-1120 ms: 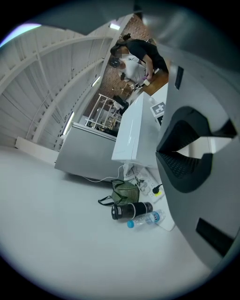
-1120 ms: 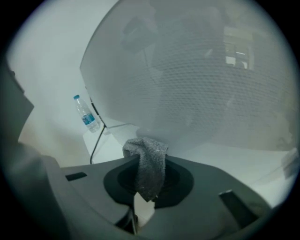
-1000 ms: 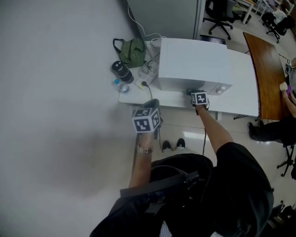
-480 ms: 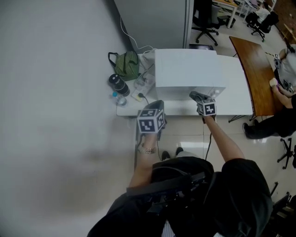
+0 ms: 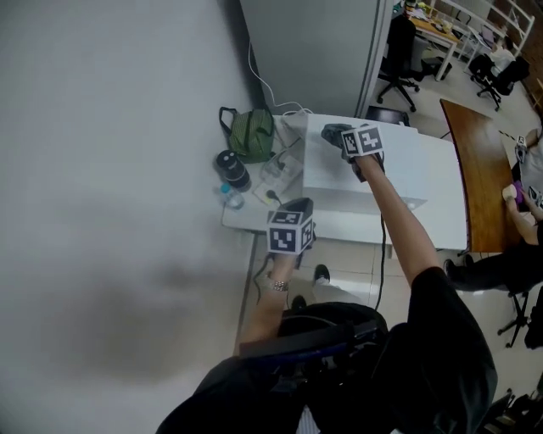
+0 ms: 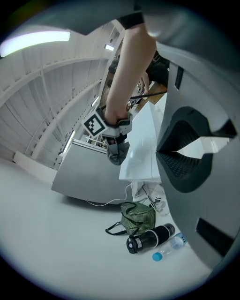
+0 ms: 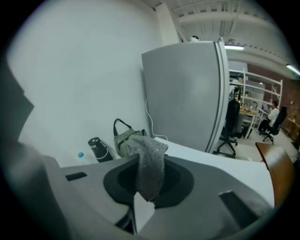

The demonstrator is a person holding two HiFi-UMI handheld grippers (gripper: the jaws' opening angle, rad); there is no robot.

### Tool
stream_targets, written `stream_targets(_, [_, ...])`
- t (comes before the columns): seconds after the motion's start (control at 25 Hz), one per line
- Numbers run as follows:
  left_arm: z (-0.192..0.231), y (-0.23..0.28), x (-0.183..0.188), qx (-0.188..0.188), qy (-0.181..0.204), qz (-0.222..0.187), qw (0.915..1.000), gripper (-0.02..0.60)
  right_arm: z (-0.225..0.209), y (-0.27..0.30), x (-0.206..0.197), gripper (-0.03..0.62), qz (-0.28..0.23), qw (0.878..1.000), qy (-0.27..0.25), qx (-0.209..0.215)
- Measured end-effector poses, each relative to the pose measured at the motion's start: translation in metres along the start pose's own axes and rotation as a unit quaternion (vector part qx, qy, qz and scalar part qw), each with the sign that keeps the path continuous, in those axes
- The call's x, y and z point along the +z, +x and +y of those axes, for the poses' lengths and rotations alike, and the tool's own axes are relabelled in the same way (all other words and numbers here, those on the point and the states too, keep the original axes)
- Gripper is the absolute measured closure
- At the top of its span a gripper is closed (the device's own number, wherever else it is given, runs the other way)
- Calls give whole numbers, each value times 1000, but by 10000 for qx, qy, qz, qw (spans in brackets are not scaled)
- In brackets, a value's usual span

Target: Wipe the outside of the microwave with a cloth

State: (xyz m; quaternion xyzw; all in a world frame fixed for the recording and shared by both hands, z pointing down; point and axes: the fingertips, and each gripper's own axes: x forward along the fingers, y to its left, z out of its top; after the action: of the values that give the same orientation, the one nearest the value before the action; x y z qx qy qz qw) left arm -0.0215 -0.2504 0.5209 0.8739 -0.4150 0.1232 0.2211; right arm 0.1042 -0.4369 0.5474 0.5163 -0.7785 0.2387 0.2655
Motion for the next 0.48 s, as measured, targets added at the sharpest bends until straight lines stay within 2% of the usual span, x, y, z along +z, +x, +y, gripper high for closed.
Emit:
stream_targets(0.12, [13, 4, 14, 200, 36, -75, 9998, 580, -2, 50, 34, 557, 261, 9996, -1, 52])
stream_targets(0.2, [22, 7, 23, 351, 22, -130, 9993, 580, -1, 82, 39, 557, 632, 9979, 0, 146])
stream_targets(0.36, [35, 11, 31, 544, -41, -114, 9984, 580, -17, 119, 23, 557, 1400, 9893, -396, -54])
stream_targets(0.48, [37, 20, 35, 541, -75, -92, 9985, 580, -41, 122, 9, 554, 1566, 9867, -406, -157])
